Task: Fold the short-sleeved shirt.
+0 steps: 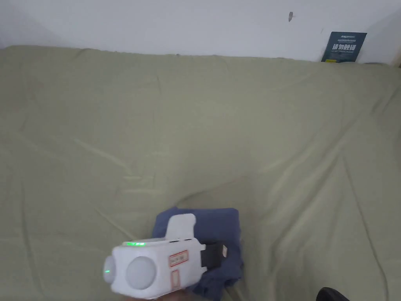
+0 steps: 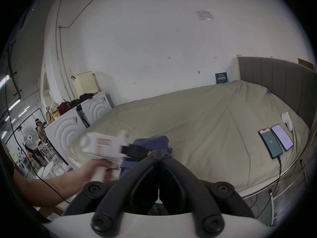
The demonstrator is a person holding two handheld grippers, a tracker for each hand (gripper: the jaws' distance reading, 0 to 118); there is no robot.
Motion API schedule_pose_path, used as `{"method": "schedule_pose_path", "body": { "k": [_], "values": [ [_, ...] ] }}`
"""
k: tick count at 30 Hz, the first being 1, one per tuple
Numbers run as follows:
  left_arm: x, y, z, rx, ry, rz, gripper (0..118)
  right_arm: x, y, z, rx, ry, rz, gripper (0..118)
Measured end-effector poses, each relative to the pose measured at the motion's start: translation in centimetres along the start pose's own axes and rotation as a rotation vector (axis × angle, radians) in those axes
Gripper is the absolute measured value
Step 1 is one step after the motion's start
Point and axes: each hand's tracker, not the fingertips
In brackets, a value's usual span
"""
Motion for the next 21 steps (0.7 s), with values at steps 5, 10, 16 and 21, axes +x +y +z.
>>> {"method": "schedule_pose_path", "body": {
  "k": [5,10,16,21],
  "values": [
    [-0.4,-0.5,11.4,0.105,0.201,-0.167,3,-1.0,-0.2,-2.2,-0.021,0.062,-0.001,0],
    [-4.2,-1.8,14.6,0.109,0.252,-0.096,3,-2.8,0.2,-5.8,-0.075,0.145,0.016,0],
    [-7.9,-1.5,12.4,0.104,0.183,0.079,88,-1.1,-0.8,-20.0,-0.360,0.118,-0.016,0],
    [-13.3,-1.4,7.7,0.041,-0.076,0.285,100,2.0,-3.3,-26.5,-0.529,0.093,-0.199,0]
  ]
}}
